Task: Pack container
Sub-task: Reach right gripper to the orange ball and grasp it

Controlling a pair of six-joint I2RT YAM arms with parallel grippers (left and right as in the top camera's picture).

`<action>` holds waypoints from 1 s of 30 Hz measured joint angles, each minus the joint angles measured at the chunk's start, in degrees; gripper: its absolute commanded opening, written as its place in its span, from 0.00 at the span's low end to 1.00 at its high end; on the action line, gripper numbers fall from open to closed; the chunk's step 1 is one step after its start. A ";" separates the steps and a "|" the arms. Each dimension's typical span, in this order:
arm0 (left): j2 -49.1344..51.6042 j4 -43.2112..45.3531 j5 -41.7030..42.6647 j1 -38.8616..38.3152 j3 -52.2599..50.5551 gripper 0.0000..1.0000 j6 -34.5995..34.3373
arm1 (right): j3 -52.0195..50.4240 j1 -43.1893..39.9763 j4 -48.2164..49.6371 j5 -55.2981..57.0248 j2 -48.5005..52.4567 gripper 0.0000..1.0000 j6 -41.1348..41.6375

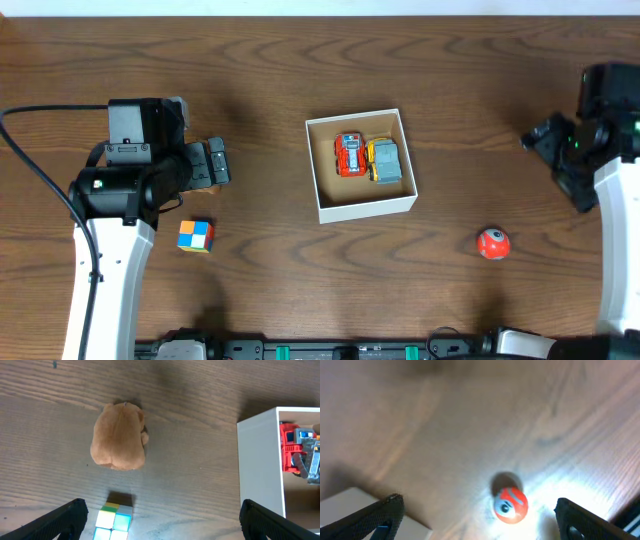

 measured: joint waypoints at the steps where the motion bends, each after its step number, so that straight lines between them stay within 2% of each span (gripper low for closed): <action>1: 0.00 0.02 0.00 0.00 0.00 0.98 0.00 | -3.10 -0.70 1.38 -0.81 0.11 0.99 0.15; 11: 0.02 0.00 -0.02 0.00 0.00 0.98 0.00 | -23.21 -0.63 14.97 -4.66 0.74 0.99 0.20; 26: 0.00 0.00 0.00 0.00 0.00 0.98 0.00 | -38.86 2.91 25.79 -7.32 0.74 0.99 0.22; 28: 0.00 0.02 0.00 0.00 0.00 0.98 0.00 | -39.15 2.91 26.12 -7.39 0.74 0.93 0.22; 30: 0.02 0.00 0.00 0.00 0.00 0.98 0.00 | -39.15 2.91 26.58 -7.41 0.72 0.79 0.68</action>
